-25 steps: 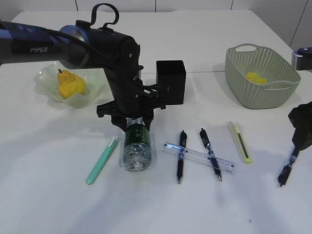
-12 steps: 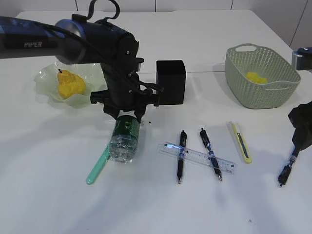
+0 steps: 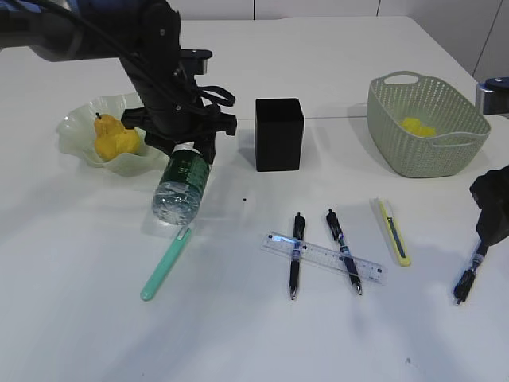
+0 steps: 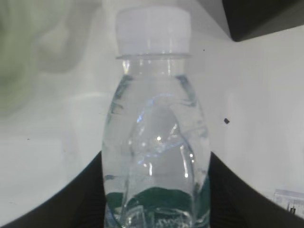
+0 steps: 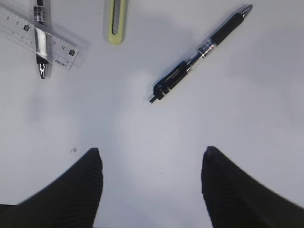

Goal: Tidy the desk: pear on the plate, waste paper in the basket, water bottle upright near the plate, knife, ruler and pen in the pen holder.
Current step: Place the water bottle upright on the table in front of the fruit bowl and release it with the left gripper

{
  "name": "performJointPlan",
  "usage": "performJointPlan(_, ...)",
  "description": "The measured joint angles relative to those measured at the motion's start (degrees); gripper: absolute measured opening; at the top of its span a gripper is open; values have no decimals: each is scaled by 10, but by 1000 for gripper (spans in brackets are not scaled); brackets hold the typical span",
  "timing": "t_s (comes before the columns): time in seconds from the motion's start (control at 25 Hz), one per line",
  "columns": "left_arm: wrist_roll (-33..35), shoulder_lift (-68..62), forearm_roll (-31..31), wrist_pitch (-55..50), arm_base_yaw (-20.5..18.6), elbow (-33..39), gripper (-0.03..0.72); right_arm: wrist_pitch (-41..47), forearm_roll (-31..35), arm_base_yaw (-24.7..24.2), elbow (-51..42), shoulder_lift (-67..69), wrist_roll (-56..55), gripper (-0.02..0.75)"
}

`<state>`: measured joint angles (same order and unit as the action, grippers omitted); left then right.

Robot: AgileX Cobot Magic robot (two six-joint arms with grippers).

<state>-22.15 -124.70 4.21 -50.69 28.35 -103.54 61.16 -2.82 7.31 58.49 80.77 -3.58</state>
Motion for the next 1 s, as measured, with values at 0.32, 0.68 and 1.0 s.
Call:
performJointPlan(0.32, 45, 61, -8, 31, -51, 44, 374, -1, -1, 0, 0, 0, 0, 482)
performJointPlan(0.68, 101, 215, -2, 223, -65, 304, 374, -10, -2, 0, 0, 0, 0, 482)
performJointPlan(1.0, 107, 303, 32, 430, -84, 489, 374, -12, -2, 0, 0, 0, 0, 482)
